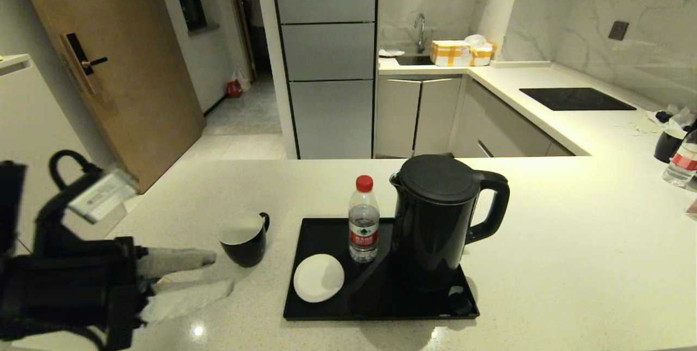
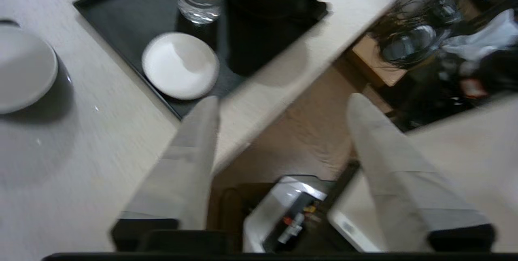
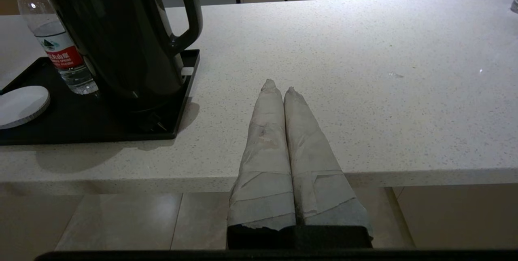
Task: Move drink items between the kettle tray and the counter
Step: Pick up the bottled water
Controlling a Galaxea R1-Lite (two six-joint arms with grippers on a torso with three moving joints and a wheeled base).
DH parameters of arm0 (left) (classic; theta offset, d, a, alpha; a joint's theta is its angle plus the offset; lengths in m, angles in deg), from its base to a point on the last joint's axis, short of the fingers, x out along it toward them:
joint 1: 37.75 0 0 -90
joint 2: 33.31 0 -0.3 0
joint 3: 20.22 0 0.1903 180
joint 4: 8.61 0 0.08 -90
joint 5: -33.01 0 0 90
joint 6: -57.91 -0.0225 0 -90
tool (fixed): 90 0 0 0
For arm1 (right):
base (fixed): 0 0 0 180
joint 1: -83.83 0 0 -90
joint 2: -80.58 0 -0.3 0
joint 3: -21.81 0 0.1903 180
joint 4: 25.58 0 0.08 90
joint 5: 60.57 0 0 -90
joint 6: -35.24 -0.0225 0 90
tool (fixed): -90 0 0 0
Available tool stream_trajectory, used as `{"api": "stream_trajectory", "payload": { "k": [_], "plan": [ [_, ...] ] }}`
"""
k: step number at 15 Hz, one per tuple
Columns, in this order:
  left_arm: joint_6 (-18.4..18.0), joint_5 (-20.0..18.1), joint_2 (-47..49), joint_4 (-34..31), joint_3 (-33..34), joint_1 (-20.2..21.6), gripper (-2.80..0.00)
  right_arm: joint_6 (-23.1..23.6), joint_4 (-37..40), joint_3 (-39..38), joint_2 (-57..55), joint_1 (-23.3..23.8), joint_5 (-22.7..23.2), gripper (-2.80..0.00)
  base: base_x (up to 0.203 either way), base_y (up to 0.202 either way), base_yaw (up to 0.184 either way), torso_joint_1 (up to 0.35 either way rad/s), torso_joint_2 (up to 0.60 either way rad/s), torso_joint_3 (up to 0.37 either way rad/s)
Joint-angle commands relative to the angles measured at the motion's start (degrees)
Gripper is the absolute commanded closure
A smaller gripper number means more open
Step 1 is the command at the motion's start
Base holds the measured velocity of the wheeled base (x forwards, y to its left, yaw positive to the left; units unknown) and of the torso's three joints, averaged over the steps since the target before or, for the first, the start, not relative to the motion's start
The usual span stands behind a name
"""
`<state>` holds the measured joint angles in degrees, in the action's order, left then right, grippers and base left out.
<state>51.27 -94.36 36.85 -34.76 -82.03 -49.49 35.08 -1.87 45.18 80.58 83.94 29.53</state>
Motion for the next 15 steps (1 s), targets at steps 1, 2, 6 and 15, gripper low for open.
{"api": "stream_trajectory", "payload": {
  "k": [1, 2, 6, 15],
  "plan": [
    [-0.1, 2.4, 12.3, 13.8, 2.7, -2.0, -2.8, 0.0, 0.0, -0.1, -0.1, 0.0, 0.0, 0.0, 0.0, 0.0, 0.0, 0.0, 0.0, 0.0],
    [-0.2, 4.2, 15.7, 20.0, 3.6, -2.9, -2.8, 0.0, 0.0, 0.0, -0.1, 0.0, 0.0, 0.0, 0.0, 0.0, 0.0, 0.0, 0.0, 0.0],
    [1.2, 12.5, 32.0, 50.2, 5.4, -6.5, -2.8, 0.0, 0.0, 0.0, 0.0, 0.0, 0.0, 0.0, 0.0, 0.0, 0.0, 0.0, 0.0, 0.0],
    [4.4, 24.4, 48.7, 69.7, -2.3, -15.5, -2.8, 0.0, 0.0, -0.1, -0.1, 0.0, 0.0, 0.0, 0.0, 0.0, 0.0, 0.0, 0.0, 0.0]
  ]
}}
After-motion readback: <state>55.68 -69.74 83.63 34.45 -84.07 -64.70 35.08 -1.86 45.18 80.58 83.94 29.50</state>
